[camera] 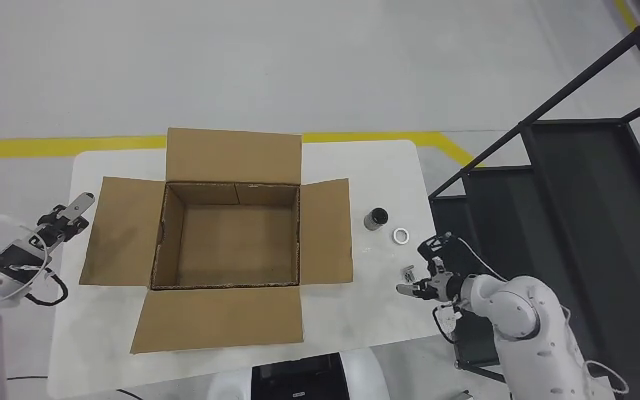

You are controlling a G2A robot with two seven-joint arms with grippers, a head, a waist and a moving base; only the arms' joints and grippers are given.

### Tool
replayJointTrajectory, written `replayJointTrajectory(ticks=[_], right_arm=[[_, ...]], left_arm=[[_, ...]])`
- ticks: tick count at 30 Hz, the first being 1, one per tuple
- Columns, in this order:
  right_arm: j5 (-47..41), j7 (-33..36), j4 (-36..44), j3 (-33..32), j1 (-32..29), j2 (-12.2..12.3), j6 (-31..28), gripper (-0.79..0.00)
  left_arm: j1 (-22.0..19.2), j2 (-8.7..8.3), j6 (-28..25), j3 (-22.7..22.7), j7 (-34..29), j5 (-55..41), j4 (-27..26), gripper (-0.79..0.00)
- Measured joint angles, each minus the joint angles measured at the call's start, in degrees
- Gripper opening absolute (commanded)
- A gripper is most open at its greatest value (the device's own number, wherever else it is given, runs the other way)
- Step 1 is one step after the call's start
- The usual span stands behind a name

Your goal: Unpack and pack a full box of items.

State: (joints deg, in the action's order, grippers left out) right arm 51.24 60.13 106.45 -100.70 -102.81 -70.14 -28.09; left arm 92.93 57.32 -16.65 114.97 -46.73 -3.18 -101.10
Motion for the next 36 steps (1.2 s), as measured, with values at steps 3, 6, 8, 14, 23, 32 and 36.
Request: replayJointTrajectory(ticks=[3,6,8,14,23,32,36], right_arm=[[4.8,-2.8,-3.9,3.5,2.7,0.0,0.7,0.0],[8.7,-5.4,-7.3,6.4,4.9,0.0,1.8,0.0],[10.6,-6.8,-9.5,8.0,6.1,0.0,2.5,0.0],[12.5,-8.6,-15.0,10.0,8.7,0.2,4.7,-0.089],[14.0,-9.1,-16.0,10.1,9.0,0.7,6.5,-0.785],[15.9,-9.5,-15.1,10.2,7.9,1.2,7.8,-0.785],[16.4,-9.6,-13.1,10.2,7.0,1.4,8.3,-0.785]], left_arm=[[0.0,0.0,0.0,0.0,0.0,0.0,0.0,0.0],[0.0,0.0,0.0,0.0,0.0,0.0,0.0,0.0],[0.0,0.0,0.0,0.0,0.0,0.0,0.0,0.0],[0.0,0.0,0.0,0.0,0.0,0.0,0.0,0.0],[0.0,0.0,0.0,0.0,0.0,0.0,0.0,0.0],[0.0,0.0,0.0,0.0,0.0,0.0,0.0,0.0],[0.0,0.0,0.0,0.0,0.0,0.0,0.0,0.0]])
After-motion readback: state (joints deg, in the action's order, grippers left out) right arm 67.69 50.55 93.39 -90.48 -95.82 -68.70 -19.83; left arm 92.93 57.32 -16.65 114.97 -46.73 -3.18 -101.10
